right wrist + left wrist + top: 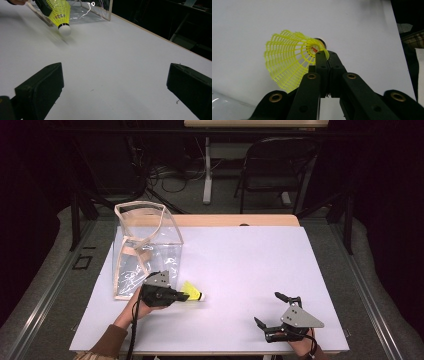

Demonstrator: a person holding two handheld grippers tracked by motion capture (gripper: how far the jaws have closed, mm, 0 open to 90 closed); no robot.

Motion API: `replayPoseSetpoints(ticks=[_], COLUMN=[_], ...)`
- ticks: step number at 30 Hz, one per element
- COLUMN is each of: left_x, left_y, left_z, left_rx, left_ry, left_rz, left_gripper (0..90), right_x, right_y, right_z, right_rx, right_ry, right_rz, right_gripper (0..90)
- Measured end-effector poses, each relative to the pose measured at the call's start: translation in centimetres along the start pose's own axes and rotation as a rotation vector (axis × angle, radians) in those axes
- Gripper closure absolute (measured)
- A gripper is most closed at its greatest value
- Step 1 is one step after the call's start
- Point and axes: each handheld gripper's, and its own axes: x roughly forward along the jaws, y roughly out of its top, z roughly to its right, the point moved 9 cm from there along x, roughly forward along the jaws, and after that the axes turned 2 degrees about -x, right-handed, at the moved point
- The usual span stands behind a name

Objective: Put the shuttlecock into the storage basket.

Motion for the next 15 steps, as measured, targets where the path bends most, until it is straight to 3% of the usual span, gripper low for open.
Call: replayPoseSetpoints(ticks=[15], left_x=[-0.1], left_y=[0.68], left_z=[0.18], left_rx=[0.012], left_ry=[0.08], left_rz=[0.024], left_gripper=[88.8], right_x=[0.04], right_y=[-0.05], right_z=[0.05], right_rx=[0.001], right_ry=[-0.004], right_rz=[-0.004], right_gripper=[0.5])
